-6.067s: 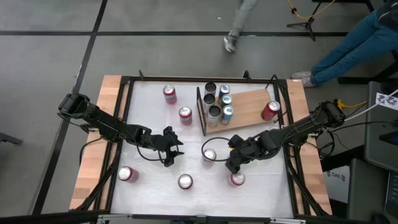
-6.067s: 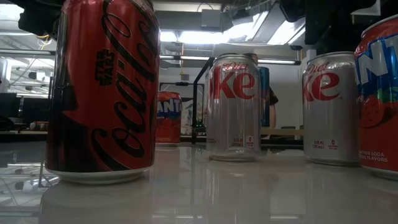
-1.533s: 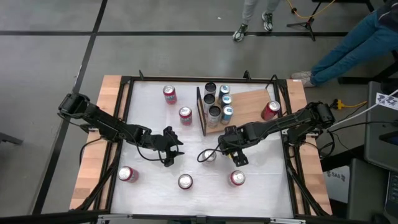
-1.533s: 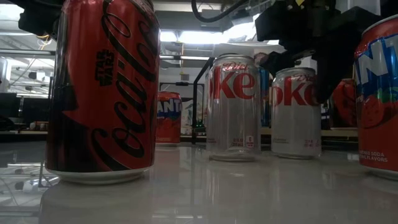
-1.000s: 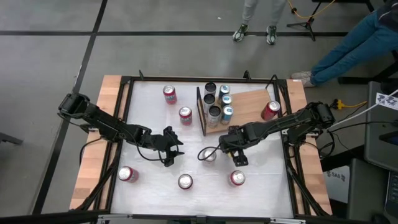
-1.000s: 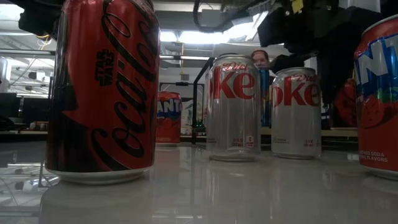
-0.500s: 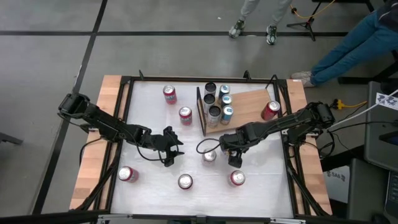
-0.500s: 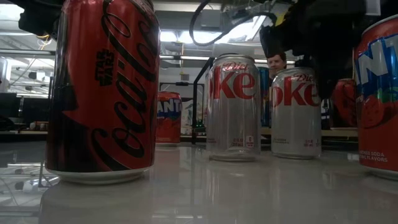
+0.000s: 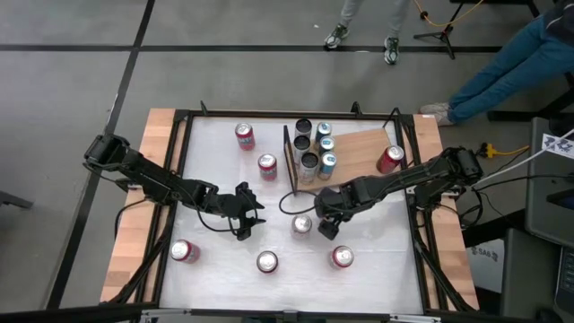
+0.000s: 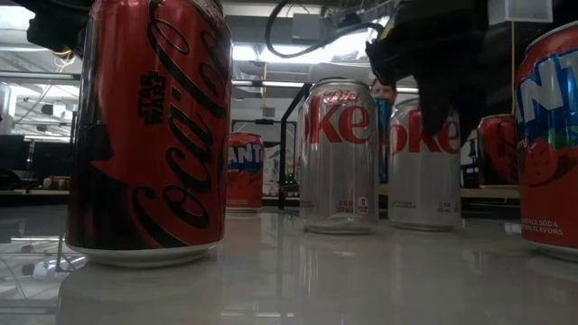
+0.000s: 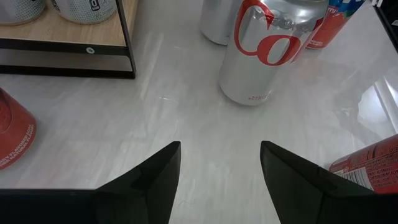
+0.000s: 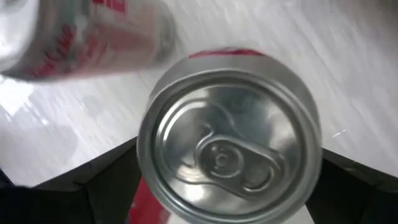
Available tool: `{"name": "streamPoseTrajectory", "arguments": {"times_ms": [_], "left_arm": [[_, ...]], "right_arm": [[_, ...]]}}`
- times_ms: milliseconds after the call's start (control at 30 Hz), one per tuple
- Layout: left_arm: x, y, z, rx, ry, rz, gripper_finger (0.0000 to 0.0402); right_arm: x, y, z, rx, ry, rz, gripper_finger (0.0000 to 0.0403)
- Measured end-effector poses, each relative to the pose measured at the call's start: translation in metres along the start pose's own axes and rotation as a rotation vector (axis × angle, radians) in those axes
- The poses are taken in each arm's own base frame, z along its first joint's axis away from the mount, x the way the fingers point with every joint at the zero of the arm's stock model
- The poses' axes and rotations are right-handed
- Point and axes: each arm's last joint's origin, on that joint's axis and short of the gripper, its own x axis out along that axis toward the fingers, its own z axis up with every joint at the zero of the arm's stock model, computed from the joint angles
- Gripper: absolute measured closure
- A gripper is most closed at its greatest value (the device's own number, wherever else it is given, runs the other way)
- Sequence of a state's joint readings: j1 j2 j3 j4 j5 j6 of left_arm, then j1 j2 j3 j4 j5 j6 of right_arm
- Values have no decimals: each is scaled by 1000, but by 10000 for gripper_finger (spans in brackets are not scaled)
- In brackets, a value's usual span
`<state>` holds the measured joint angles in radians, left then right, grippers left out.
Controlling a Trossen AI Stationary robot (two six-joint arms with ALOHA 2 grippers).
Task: Place canned beverage on shelf
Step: Put the right silver soda can on the shelf
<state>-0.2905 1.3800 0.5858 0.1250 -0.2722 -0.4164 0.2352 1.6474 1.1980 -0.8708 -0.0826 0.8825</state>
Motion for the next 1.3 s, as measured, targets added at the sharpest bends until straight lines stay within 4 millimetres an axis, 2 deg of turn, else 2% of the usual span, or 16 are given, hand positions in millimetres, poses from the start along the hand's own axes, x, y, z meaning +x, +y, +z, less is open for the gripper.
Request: {"name": "streamPoseTrajectory", "arguments": {"times_ms": [233, 567, 800, 1300], "left_arm": [[0, 0, 0, 0, 0, 0, 189], [0, 0, 0, 1, 0, 0, 189], [0, 0, 0, 0, 0, 0, 189], [0, 0, 0, 0, 0, 0, 189]], "right_arm": [[0, 1, 3, 68, -54, -12, 33], [-1, 9, 10, 64, -128, 77, 33], [-1, 9, 10, 64, -138, 72, 33], [2, 9, 10, -67, -138, 49, 33]]}}
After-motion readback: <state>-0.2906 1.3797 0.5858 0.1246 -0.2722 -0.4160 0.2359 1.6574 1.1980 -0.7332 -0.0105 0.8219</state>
